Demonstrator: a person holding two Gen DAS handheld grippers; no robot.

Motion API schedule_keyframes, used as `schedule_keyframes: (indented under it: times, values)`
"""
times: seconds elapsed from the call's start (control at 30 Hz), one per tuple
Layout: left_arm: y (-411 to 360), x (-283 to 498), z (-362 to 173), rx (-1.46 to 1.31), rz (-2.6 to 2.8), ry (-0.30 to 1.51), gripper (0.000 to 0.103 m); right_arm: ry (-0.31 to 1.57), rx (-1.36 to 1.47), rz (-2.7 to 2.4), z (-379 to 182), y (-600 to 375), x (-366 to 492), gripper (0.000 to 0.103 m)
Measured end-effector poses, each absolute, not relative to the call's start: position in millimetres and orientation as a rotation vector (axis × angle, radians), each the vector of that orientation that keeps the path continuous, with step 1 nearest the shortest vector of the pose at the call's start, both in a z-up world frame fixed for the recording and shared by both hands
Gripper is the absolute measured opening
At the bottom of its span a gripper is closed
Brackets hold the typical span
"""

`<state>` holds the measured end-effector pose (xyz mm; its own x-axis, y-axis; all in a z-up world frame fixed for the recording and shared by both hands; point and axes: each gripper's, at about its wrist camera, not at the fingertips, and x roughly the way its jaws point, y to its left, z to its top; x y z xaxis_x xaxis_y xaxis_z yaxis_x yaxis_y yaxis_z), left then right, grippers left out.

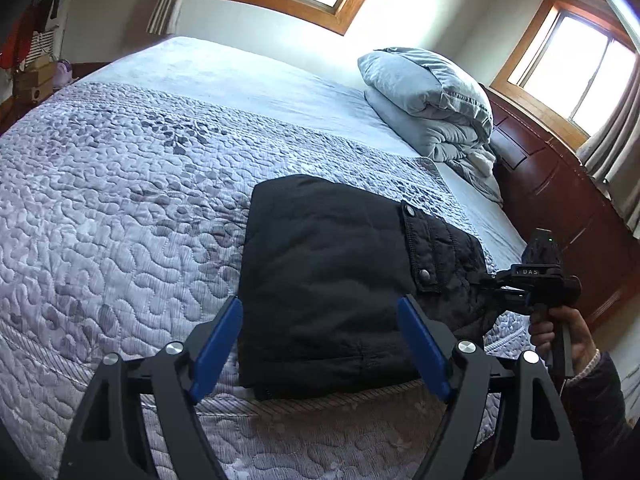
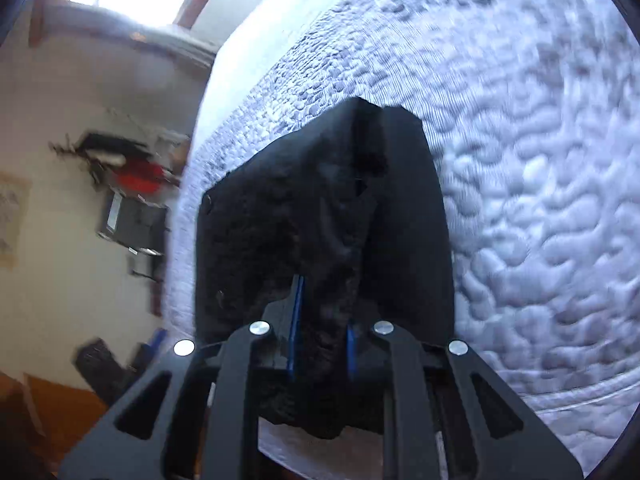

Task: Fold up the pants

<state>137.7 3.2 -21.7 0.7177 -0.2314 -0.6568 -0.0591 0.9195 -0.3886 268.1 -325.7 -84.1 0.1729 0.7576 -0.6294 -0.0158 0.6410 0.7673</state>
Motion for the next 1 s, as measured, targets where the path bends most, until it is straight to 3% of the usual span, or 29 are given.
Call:
schedule_keyframes:
  times: [0.13, 0.17, 0.23, 0.3, 0.37, 0.47, 0.53, 0.6, 0.73, 0.87, 1.0]
  values:
    - [-4, 147, -28, -0.419, -0.102, 0.79, 0.085, 1.271, 0.619, 0.629, -81, -313, 271, 0.027]
    - [-4, 150, -30, -0.431, -0.103, 0.795, 0.086, 1.275, 0.59, 0.636, -80, -309, 272, 0.04]
    - [-6, 157, -32, -0.441, -0.104, 0.816, 0.086, 1.289, 0.55, 0.646, -79, -302, 271, 0.055]
    - [-7, 159, -31, -0.433, -0.095, 0.823, 0.09, 1.269, 0.535, 0.659, -73, -303, 261, 0.082]
    - [-6, 161, -33, -0.425, -0.089, 0.844, 0.095, 1.245, 0.539, 0.655, -68, -312, 249, 0.088]
    - [-2, 158, -37, -0.425, -0.083, 0.861, 0.095, 1.257, 0.572, 0.668, -76, -324, 235, 0.088]
    - [3, 156, -41, -0.44, -0.074, 0.875, 0.095, 1.266, 0.611, 0.709, -82, -326, 226, 0.08]
    - [8, 154, -45, -0.472, -0.068, 0.886, 0.095, 1.275, 0.619, 0.714, -89, -325, 223, 0.051]
    - [12, 152, -47, -0.522, -0.07, 0.899, 0.095, 1.238, 0.64, 0.743, -79, -327, 223, 0.038]
    - [8, 153, -39, -0.505, -0.082, 0.884, 0.095, 1.224, 0.593, 0.729, -73, -329, 220, 0.037]
    - [4, 156, -38, -0.503, -0.094, 0.894, 0.095, 1.283, 0.618, 0.69, -93, -332, 215, 0.045]
